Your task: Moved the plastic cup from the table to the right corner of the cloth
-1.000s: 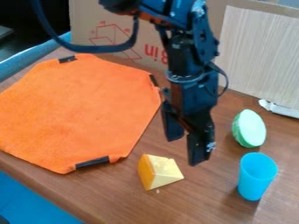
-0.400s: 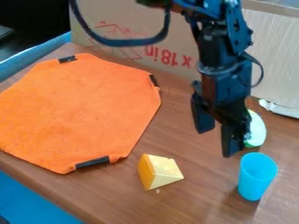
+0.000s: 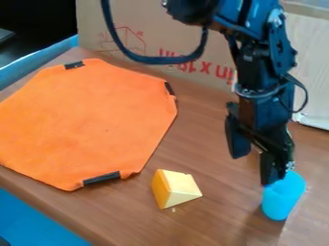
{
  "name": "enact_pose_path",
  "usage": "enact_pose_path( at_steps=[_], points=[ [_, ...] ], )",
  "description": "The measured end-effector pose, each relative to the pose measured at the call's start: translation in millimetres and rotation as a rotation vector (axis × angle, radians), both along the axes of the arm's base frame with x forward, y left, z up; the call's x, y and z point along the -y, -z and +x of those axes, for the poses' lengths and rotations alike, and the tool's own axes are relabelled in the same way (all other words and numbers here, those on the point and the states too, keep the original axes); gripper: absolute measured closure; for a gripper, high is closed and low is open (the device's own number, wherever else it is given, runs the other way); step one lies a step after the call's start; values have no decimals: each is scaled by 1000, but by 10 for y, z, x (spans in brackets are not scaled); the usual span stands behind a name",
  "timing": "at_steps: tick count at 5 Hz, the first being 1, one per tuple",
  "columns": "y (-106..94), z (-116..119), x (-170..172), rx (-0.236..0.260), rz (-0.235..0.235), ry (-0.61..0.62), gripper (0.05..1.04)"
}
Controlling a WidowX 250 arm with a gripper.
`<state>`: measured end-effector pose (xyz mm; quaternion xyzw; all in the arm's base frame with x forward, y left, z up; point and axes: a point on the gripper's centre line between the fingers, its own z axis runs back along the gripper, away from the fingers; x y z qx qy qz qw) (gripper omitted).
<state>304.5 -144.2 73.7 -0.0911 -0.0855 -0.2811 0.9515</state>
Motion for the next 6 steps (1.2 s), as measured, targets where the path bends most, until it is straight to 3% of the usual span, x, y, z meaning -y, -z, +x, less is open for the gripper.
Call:
enact_pose_path(
  at_steps=[2,6],
  points=[
    [-9,43,80,3,-14,-7,83],
    [196,159,144,-3,-4,-33,83]
  ],
)
